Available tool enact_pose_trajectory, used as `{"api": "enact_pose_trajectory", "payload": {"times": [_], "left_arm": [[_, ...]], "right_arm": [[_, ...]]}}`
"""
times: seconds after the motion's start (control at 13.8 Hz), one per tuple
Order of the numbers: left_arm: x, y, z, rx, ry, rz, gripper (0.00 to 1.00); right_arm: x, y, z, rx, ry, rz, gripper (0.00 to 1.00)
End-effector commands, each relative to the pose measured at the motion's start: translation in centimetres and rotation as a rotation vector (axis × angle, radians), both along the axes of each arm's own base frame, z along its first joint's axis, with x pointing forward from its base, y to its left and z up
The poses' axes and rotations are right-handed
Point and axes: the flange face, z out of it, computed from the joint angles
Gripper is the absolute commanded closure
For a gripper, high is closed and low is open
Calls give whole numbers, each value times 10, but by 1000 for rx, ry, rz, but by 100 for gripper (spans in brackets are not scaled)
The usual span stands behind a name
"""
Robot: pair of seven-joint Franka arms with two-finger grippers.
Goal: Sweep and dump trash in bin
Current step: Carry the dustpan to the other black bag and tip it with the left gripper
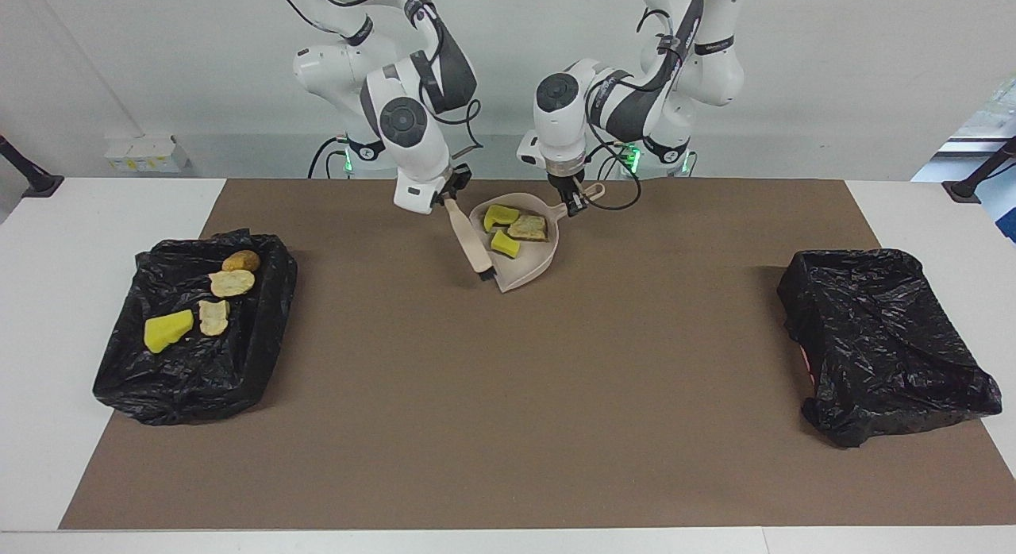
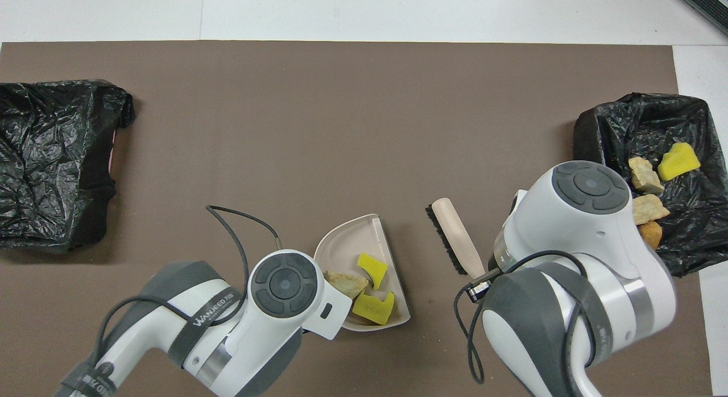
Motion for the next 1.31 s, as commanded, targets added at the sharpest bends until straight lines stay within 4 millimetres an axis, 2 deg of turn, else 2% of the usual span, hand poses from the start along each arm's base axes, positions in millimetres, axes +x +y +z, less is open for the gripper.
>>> {"api": "enact_pose_trajectory", "payload": {"times": [0.0,0.15,0.36,0.51,0.65,0.8,0.94,1.16,1.23], "left_arm": [[24,36,42,-65,-51,-17,100],[47,69,61,-66,-52,-17,100],[89,134,94,-78,-63,17,100],[113,187,111,-88,-88,47,100],[137,255,127,-87,-104,155,100],[155,303,135,-82,-94,215,100],[174,354,145,-87,-109,169,100],[184,430,151,-60,-147,201,100],[192,453,149,-36,-155,162,100]], "right_arm": [[-4,2,7,-54,-36,-92,100],[-10,13,-1,-61,-62,-120,100],[-23,50,-11,-69,-94,-173,100],[-36,85,-17,-78,-119,-204,100],[-49,125,-31,-75,-132,-258,100],[-63,158,-45,-84,-145,-283,100],[-83,191,-60,-99,-153,-304,100],[-107,232,-100,-125,-154,-347,100],[-110,240,-112,-119,-162,-350,100]]}}
